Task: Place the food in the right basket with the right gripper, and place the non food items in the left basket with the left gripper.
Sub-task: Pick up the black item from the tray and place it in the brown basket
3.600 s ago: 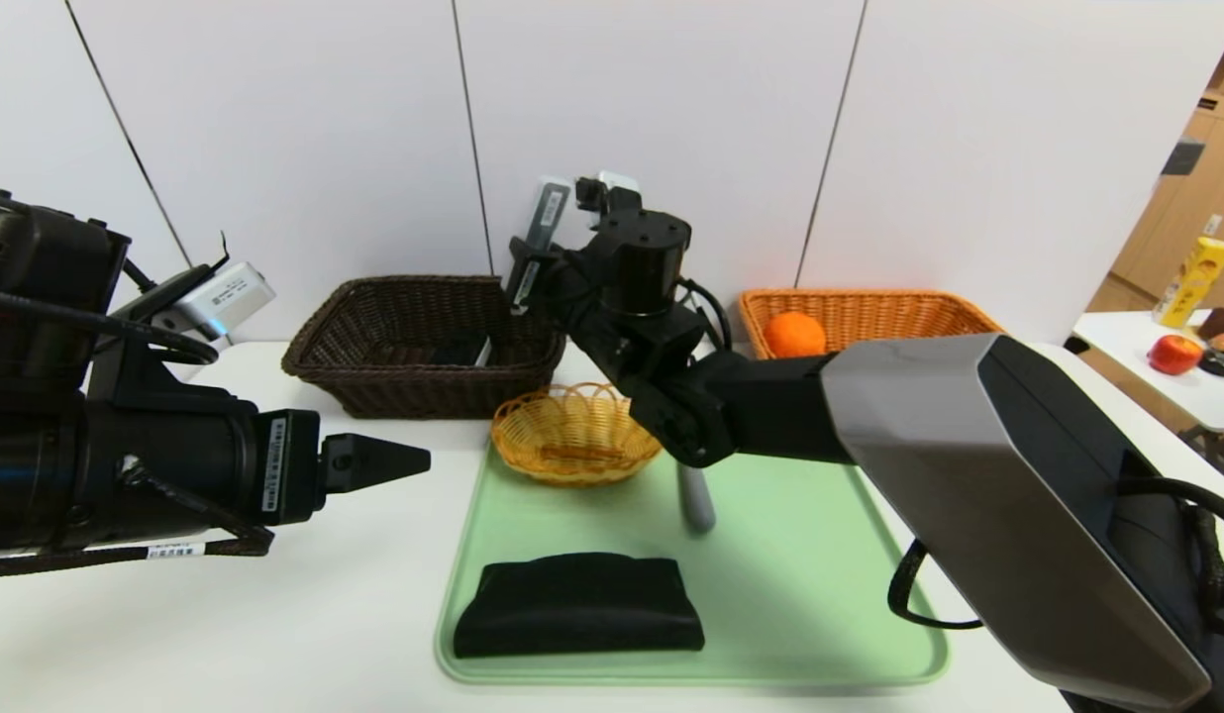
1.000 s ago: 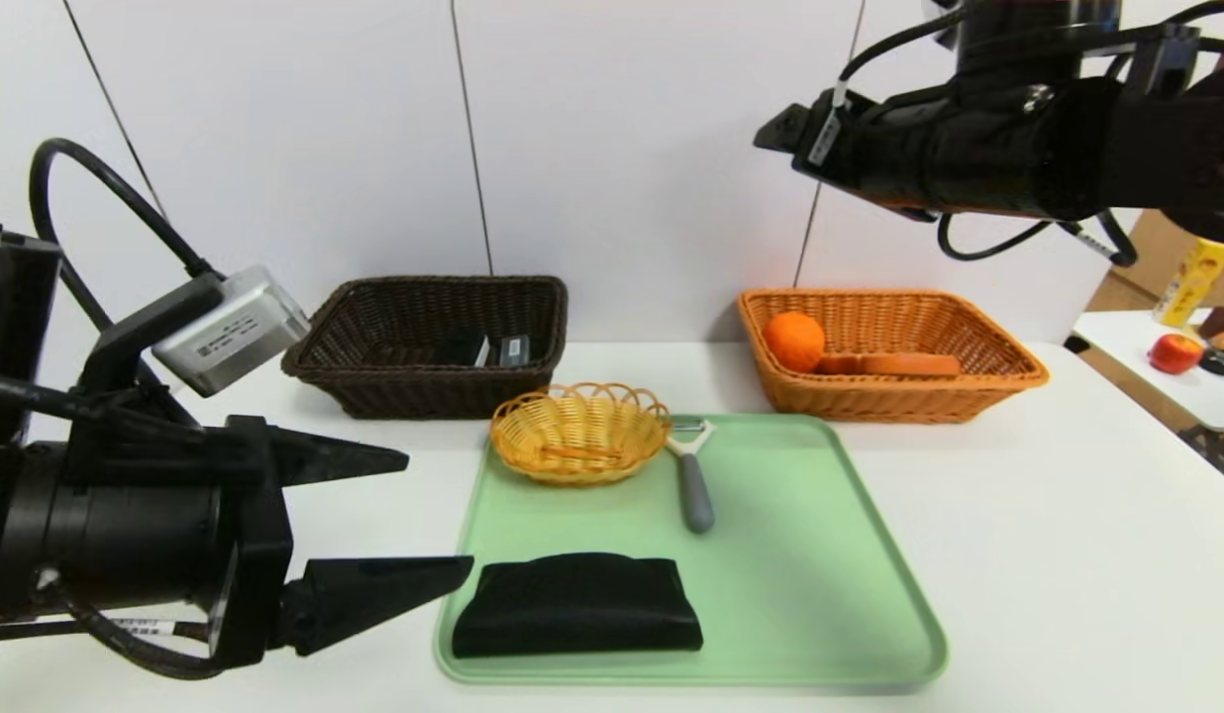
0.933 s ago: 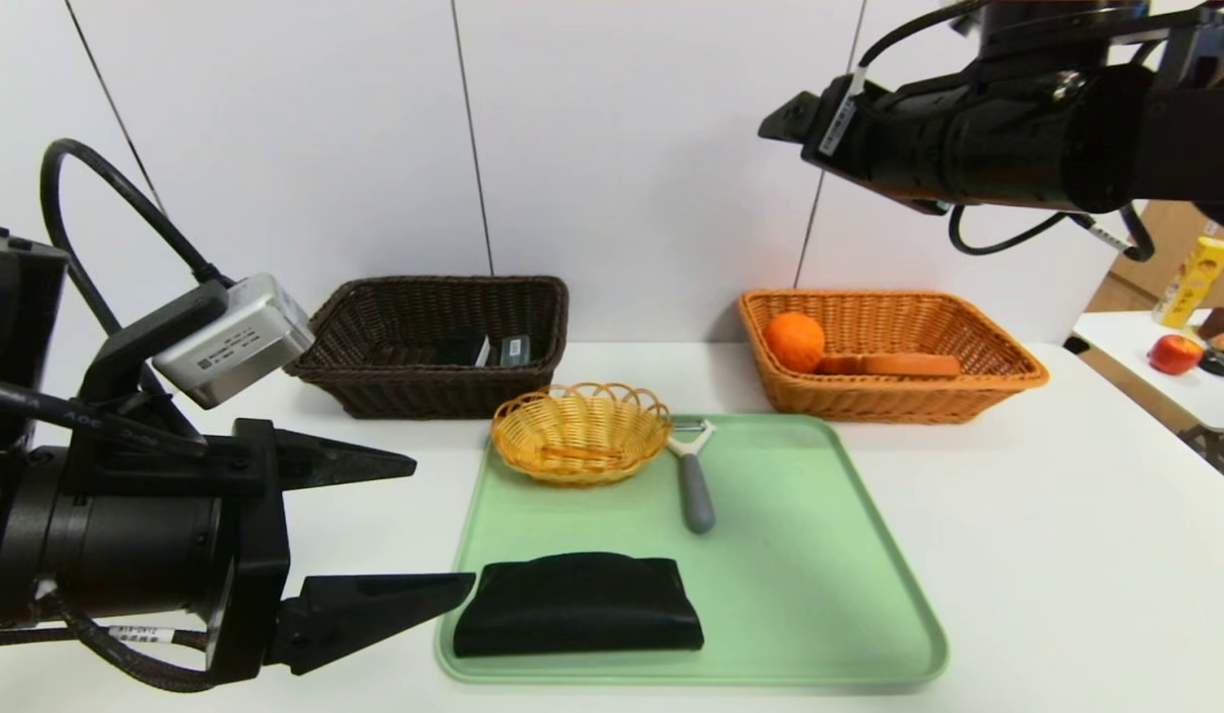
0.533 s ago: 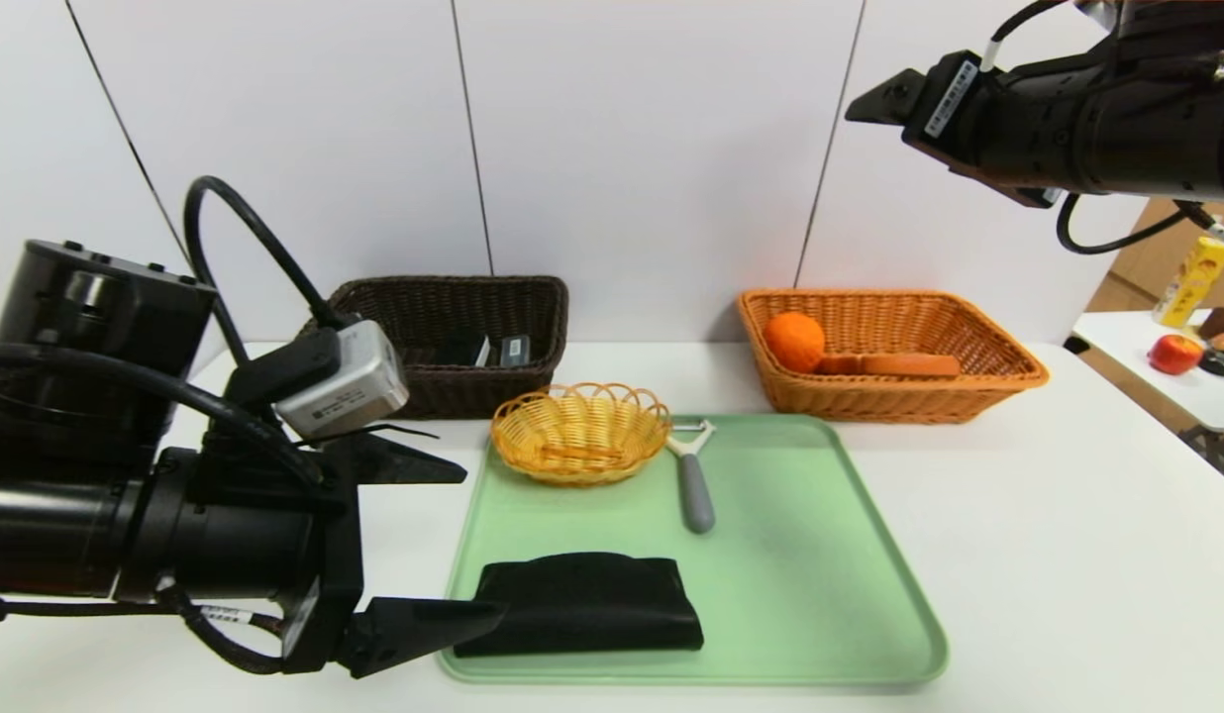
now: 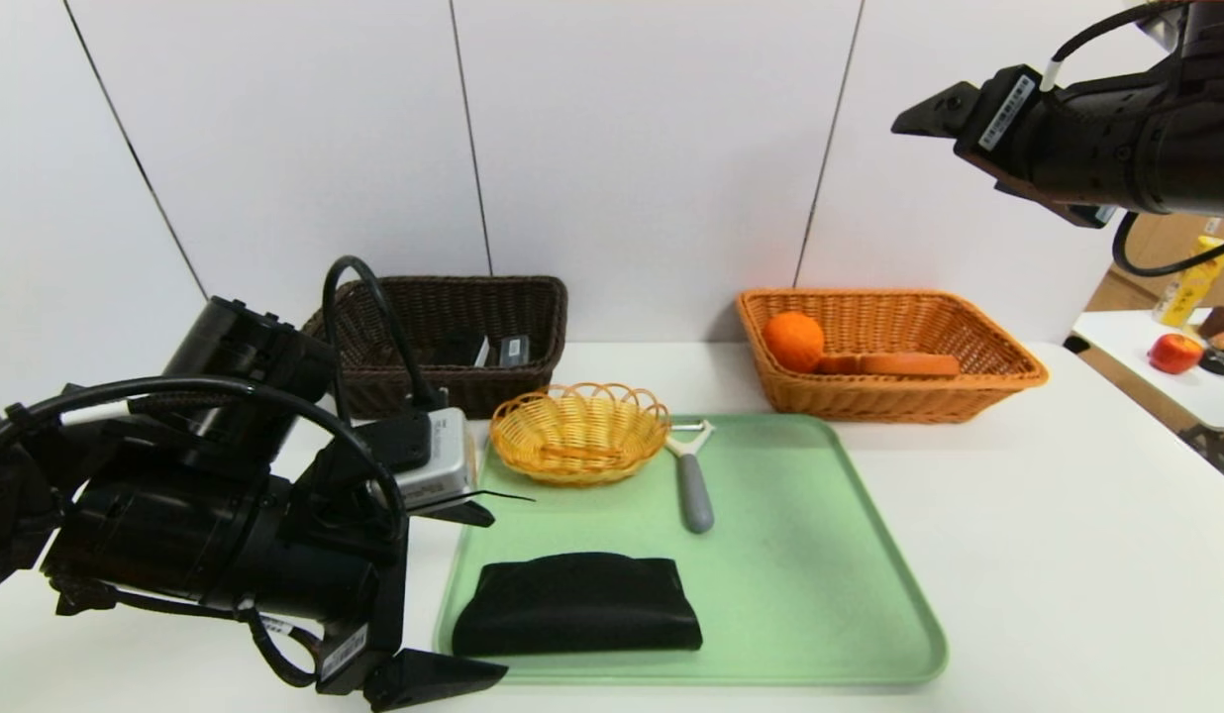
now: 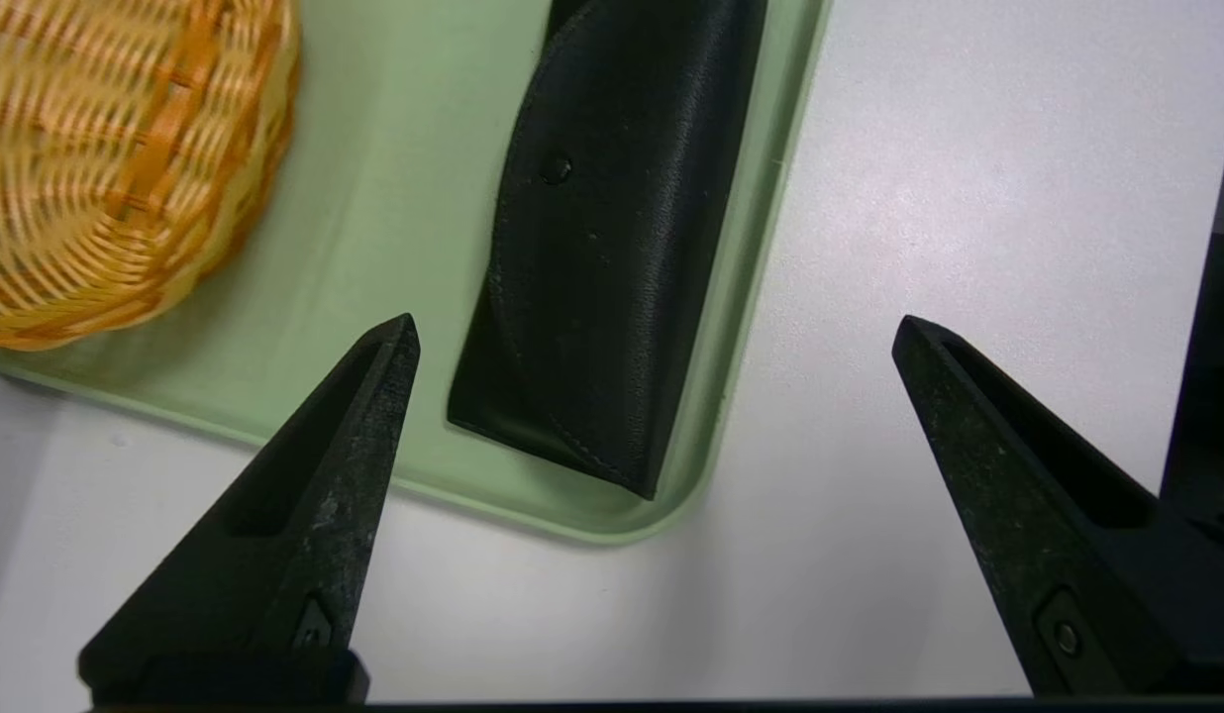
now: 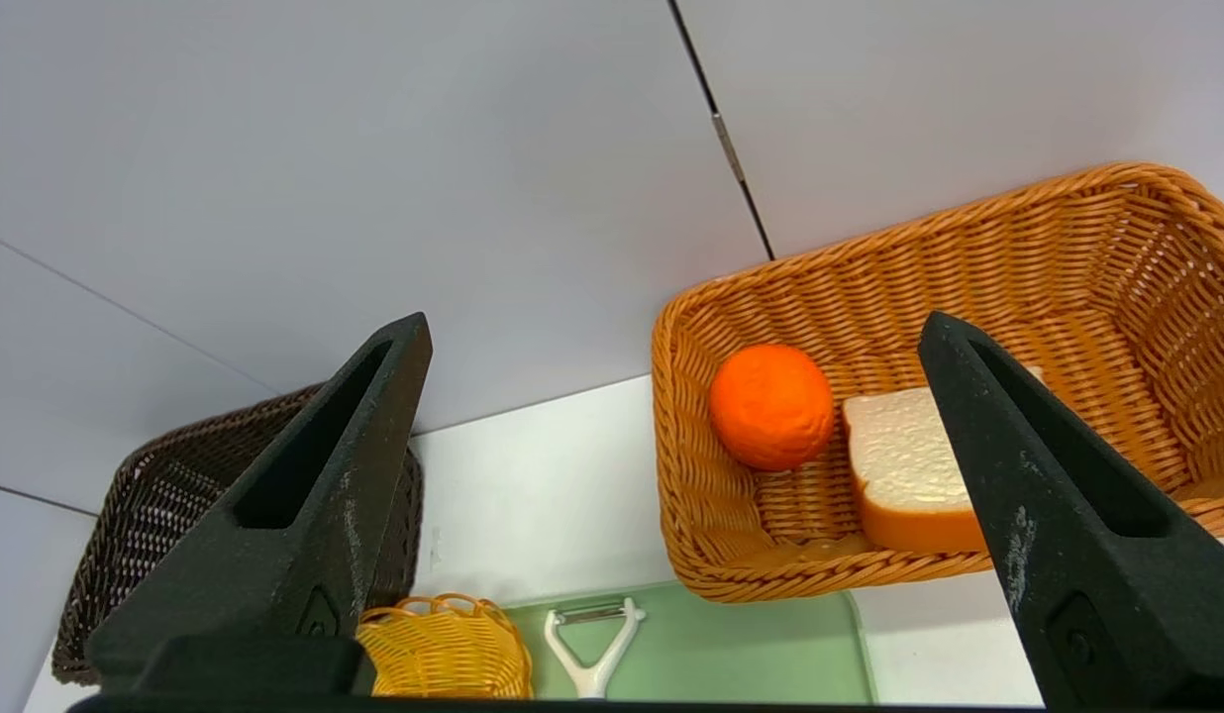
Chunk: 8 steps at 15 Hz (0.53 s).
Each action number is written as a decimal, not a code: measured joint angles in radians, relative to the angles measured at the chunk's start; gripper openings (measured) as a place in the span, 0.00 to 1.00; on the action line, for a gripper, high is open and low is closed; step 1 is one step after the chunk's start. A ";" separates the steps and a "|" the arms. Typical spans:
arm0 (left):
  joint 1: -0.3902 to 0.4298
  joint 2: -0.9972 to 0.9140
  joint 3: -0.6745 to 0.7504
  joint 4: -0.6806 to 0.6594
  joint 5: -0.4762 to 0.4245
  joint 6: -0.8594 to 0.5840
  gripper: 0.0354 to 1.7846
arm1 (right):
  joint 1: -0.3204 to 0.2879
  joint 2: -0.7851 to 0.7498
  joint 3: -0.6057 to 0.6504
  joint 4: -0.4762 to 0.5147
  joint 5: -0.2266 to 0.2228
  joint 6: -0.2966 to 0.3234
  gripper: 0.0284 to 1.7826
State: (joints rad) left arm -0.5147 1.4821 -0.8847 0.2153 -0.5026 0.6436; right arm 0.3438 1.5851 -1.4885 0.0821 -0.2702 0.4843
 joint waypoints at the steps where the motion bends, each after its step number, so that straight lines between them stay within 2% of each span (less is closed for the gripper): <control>1: -0.004 0.007 -0.005 0.019 0.000 0.000 0.94 | -0.001 -0.001 0.007 -0.001 -0.001 0.000 0.95; 8: -0.079 0.076 -0.082 0.058 0.006 -0.011 0.94 | -0.002 -0.017 0.051 0.000 -0.003 0.021 0.95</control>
State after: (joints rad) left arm -0.5940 1.5577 -0.9668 0.2736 -0.4964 0.6326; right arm 0.3415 1.5683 -1.4370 0.0817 -0.2728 0.5051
